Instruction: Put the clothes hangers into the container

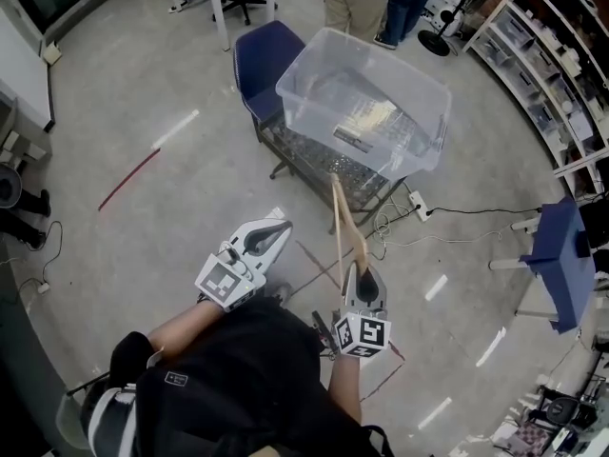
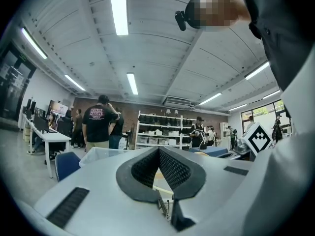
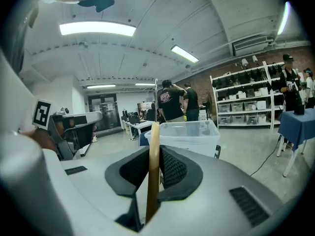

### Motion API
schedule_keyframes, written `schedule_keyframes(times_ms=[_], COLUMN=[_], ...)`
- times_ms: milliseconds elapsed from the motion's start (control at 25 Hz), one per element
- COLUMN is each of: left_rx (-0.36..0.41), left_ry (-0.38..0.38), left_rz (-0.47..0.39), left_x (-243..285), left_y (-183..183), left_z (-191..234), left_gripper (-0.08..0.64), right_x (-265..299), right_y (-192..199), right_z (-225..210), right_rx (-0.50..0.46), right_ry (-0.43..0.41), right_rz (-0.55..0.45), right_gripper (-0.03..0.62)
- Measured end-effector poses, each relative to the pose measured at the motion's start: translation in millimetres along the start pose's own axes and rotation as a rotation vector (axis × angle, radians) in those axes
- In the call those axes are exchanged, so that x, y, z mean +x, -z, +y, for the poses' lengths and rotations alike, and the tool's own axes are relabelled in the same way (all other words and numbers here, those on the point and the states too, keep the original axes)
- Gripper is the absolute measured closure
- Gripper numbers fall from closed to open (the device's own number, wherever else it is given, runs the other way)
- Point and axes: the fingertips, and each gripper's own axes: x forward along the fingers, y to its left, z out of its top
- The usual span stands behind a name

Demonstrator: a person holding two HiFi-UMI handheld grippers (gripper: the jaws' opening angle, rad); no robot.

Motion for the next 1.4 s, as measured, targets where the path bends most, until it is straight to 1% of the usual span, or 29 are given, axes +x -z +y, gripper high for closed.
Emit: schedule_keyframes(times_ms=[80,200,360,480,640,920,1040,1240,1320,1400], left_rx=[-0.005,-0.018,-0.027,-0.056,-0.062,-0.085,-0.098,-0.104,-0.098,-0.113], left_ry=[0.008,0.025,0.033,0.039,0.071,0.092,0.106,0.128,0.131,0.130], left_rz=[0.005,-0.018,-0.035,-0.052,-0.092,-0.085,-0.085,-0.081,-0.099,-0.107], left_x=[5.2,17.0,41.3,63.8,99.4,145.7,163.1,177.8,181.8,184.9], left_y=[1.4,1.0,-3.7,-3.0,-8.1,-28.3,-28.6,-26.6,-28.0,-29.1], left_z=[-0.4,3.3,26.9,54.5,99.4,191.2,228.2,268.0,278.5,287.0], left_gripper=[0.535,0.535,0.535,0.535,0.535,0.535,0.535,0.535,0.535,0.535], right_x=[3.0,13.8,39.6,67.7,119.0,209.3,251.1,301.7,315.3,327.9], right_y=[0.2,-2.2,-13.4,-21.7,-40.1,-92.1,-111.1,-132.7,-136.2,-140.3], right_z=[-2.2,-7.0,-13.6,-17.1,-20.0,-11.5,-14.6,-20.3,-24.5,-30.5], right_rx=[0.009,0.012,0.003,-0.007,-0.020,-0.028,-0.023,-0.032,-0.039,-0.043], right_ry=[0.000,0.004,0.013,0.018,0.023,0.039,0.051,0.068,0.077,0.084], right_rz=[0.003,0.006,0.011,0.015,0.012,-0.015,-0.022,-0.034,-0.031,-0.021], right_gripper=[0.522,0.522,0.522,0.522,0.522,0.522,0.522,0.522,0.522,0.522])
